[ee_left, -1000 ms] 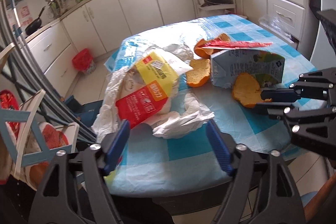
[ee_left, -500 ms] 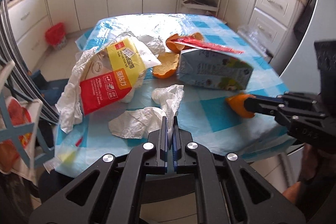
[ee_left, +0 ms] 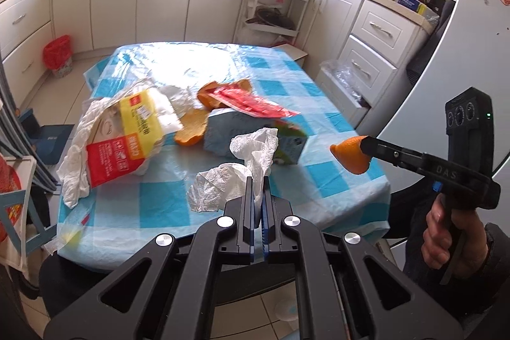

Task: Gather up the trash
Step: 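Carry both to the yellow bucket and open the right then left gripper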

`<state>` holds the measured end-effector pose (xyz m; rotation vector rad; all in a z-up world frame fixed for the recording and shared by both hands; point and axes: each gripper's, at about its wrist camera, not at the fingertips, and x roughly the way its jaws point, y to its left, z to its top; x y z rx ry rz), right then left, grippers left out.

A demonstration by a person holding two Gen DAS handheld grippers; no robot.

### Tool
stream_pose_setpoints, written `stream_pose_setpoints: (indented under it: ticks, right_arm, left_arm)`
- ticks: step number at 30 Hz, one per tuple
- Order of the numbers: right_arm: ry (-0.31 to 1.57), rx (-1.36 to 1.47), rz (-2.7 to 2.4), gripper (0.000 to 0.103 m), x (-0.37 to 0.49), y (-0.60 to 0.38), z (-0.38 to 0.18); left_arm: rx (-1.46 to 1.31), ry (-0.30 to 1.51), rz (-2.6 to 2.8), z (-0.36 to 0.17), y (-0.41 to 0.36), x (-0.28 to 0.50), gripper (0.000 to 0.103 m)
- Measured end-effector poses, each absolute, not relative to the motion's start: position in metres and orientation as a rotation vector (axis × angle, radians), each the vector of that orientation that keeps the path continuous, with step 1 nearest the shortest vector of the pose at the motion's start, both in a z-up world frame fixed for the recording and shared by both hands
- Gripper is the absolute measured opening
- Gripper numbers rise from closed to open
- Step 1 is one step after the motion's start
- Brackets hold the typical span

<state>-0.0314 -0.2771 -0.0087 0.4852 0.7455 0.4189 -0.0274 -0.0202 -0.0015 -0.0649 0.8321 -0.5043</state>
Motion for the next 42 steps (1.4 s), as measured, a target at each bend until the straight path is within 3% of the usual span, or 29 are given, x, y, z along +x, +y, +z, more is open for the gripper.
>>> stream_pose_setpoints:
  ticks: [13,25,26,29,32,39,42]
  right_arm:
    - [0.647,0.645,0.155,0.005,-0.031,-0.399,0.007]
    - [0.898,0.728,-0.12,0.006,0.044,-0.483,-0.062]
    - [0.919,0.725,-0.144,0.008,0.048,-0.487,-0.067]
    - [0.912,0.763,-0.196,0.041,0.045,-0.5,-0.074]
    - [0.84,0.797,-0.21,0.043,0.036,-0.505,-0.067]
    - [0.553,0.642,-0.245,0.066,0.006,-0.5,-0.001]
    - [0.433,0.565,-0.261,0.069,-0.01,-0.495,0.024]
  left_arm:
    - [-0.104,0.796,-0.668,0.039,-0.079,-0.026,0.003]
    - [-0.082,0.802,-0.782,0.054,-0.171,-0.003,0.003]
    - [-0.08,0.807,-0.788,0.053,-0.18,0.001,0.003]
    - [-0.082,0.828,-0.799,0.048,-0.202,0.012,0.003]
    - [-0.073,0.836,-0.8,0.043,-0.222,0.02,0.003]
    - [-0.085,0.912,-0.793,0.013,-0.263,0.042,0.003]
    - [-0.098,0.97,-0.794,-0.011,-0.282,0.053,0.003]
